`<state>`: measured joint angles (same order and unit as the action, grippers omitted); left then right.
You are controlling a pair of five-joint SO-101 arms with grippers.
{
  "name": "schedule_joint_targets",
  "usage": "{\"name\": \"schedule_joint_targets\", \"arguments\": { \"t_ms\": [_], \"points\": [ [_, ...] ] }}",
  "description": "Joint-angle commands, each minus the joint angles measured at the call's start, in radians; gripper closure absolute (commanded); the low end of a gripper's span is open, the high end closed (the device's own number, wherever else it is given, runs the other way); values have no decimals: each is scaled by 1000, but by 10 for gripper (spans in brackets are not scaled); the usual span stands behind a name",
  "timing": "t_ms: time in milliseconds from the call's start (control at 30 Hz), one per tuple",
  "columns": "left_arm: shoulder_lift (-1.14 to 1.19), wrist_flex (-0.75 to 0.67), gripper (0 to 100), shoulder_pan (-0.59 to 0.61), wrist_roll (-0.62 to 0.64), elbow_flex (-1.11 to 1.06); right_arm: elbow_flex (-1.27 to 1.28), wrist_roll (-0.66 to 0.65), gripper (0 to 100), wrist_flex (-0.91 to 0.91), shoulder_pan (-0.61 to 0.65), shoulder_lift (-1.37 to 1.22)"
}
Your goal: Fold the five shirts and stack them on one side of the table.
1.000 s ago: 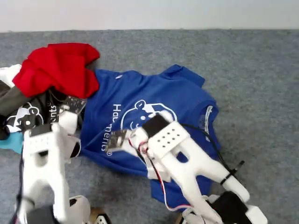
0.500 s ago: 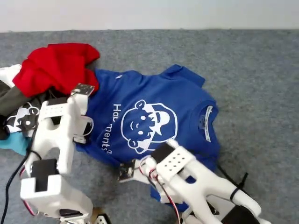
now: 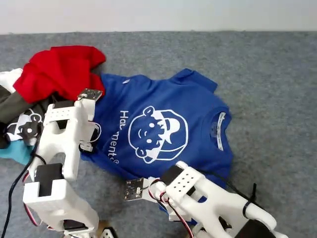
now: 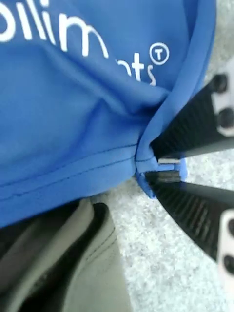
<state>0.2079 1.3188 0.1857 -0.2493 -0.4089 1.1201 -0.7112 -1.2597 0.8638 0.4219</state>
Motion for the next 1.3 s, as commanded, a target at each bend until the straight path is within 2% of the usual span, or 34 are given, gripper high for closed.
{"name": "schedule_joint_targets", "arguments": {
  "t_ms": [0,100,200,333,533,767,900,967,1067,1100,1167,1267],
  "points": [
    [2,15,986,-11,6,10,8,5,852,27,8,15],
    [5,15,986,-11,6,10,8,5,852,24,24,15],
    [5,15,986,-12,6,10,8,5,852,25,90,15],
    [5,15,986,-12,6,10,52,11,852,96,145,15],
    [5,15,986,-12,6,8,120,11,852,200,145,13],
    [5,15,986,-12,6,8,75,11,852,130,145,15],
    [5,15,986,-14,6,8,100,8,853,163,145,15],
    [5,15,986,-12,6,8,101,5,889,168,145,15],
    [5,15,986,-12,6,8,101,5,995,171,143,15],
    [5,15,986,-12,6,8,100,5,989,171,142,15],
    [5,15,986,-12,6,8,98,5,968,170,111,15],
    [5,15,986,-12,6,8,71,3,991,142,13,16]
  ]
}}
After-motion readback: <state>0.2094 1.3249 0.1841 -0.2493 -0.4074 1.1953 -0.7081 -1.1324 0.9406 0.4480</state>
